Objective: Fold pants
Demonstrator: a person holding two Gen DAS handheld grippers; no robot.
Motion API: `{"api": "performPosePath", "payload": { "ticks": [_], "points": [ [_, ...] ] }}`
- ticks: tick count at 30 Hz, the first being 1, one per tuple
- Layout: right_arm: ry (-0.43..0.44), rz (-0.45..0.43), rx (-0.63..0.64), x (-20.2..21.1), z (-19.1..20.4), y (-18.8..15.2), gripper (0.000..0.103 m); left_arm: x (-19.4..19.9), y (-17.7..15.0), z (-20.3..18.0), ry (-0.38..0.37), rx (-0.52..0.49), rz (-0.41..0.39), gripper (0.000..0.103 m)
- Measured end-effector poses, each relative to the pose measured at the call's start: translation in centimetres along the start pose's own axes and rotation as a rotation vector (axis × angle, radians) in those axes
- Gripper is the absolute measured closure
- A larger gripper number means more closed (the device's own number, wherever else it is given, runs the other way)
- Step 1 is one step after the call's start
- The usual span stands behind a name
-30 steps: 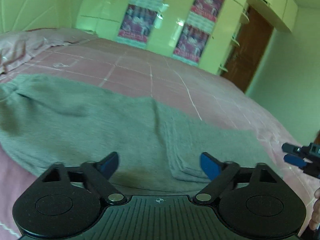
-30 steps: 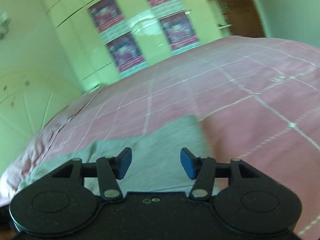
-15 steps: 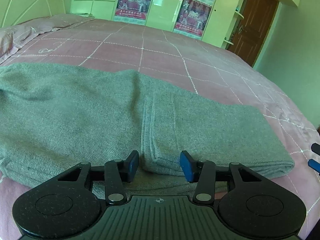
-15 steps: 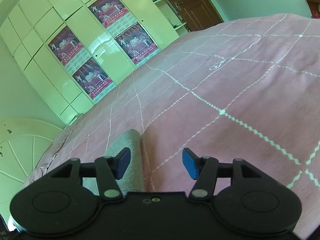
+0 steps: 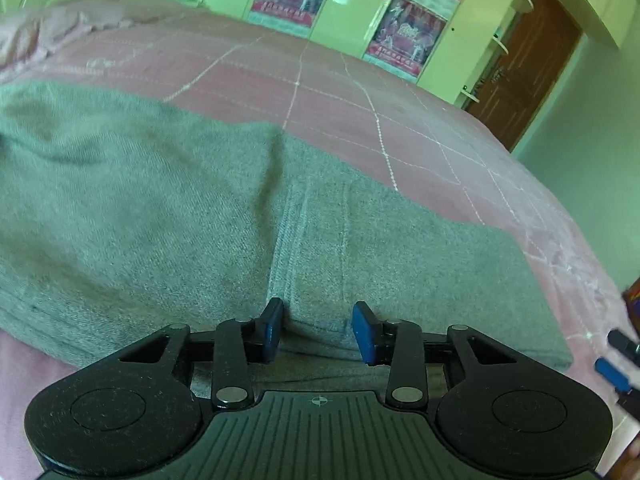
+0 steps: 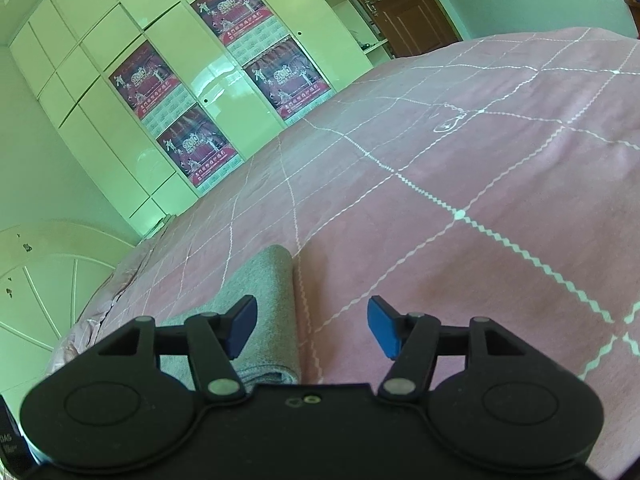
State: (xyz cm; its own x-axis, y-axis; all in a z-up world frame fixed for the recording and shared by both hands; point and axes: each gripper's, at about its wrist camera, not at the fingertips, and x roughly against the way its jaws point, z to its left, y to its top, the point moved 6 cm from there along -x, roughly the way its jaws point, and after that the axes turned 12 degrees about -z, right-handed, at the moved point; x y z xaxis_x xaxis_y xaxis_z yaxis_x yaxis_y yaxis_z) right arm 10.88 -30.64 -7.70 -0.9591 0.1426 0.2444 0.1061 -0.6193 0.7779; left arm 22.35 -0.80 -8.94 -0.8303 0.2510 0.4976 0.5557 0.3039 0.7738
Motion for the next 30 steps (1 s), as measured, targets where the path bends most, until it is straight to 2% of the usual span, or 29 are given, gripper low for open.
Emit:
{"api": "performPosePath", "payload": {
  "ticks": [1,2,3,7,8,10,12,14,15,16,19,20,21,23,25,28,30],
  "points": [
    [0.004,0.005,0.008,0.0,0.2,-0.1,0.049,-0.2,0.0,0.1,-0.001,0.022,0.009,0.067],
    [0.005,0.009,0.02,0.0,0.4,-0.2,0.049,-0.3,0.0,0.0,-0.003,0.015,0.016,0.087],
    [0.007,0.014,0.033,0.0,0.6,-0.4,0.049,-0.3,0.0,-0.2,-0.02,0.007,0.013,0.092],
    [0.023,0.02,0.121,0.5,1.7,-0.1,0.048,2.0,1.3,1.2,-0.013,0.022,-0.11,0.092],
    [0.028,0.015,0.144,0.7,2.0,-0.1,0.047,2.2,1.2,1.8,0.002,0.017,-0.114,0.093],
    [0.034,0.025,0.191,0.7,2.5,-0.5,0.045,0.9,-0.4,2.8,0.007,0.011,-0.025,0.093],
    [0.033,0.057,0.201,0.1,2.8,-1.1,0.047,0.9,-0.4,3.0,-0.014,0.01,-0.038,0.092],
    [0.057,0.052,0.207,0.1,3.8,-1.1,0.05,1.1,0.0,2.8,-0.028,0.024,-0.039,0.091],
    [0.072,0.039,0.221,0.2,4.4,-0.9,0.055,1.5,0.3,2.6,-0.037,0.021,-0.047,0.091],
    [0.092,0.03,0.232,0.4,5.1,-0.8,0.066,2.0,0.7,2.3,-0.053,0.009,-0.064,0.09],
    [0.172,0.046,0.233,0.1,7.4,-0.6,0.085,3.1,1.5,1.8,-0.036,-0.057,-0.103,0.075],
    [0.189,0.048,0.251,-0.1,8.1,-0.8,0.089,3.3,1.6,1.9,-0.036,-0.062,-0.109,0.066],
    [0.204,0.047,0.28,-0.4,8.9,-1.1,0.09,3.4,1.9,1.9,-0.033,-0.057,-0.12,0.057],
    [0.132,0.109,0.324,-2.4,8.8,-2.6,0.092,3.5,2.1,2.5,-0.027,-0.04,-0.121,0.054],
    [0.031,0.283,0.324,-5.4,6.7,-5.5,0.093,3.5,1.9,3.4,-0.009,-0.011,-0.108,0.054],
    [0.068,0.257,0.308,-4.8,7.4,-4.2,0.09,3.2,1.6,4.5,-0.011,0.014,-0.08,0.054],
    [0.099,0.182,0.304,-4.1,8.3,-2.7,0.09,3.1,1.7,4.3,-0.025,0.011,-0.091,0.054]
  ]
}}
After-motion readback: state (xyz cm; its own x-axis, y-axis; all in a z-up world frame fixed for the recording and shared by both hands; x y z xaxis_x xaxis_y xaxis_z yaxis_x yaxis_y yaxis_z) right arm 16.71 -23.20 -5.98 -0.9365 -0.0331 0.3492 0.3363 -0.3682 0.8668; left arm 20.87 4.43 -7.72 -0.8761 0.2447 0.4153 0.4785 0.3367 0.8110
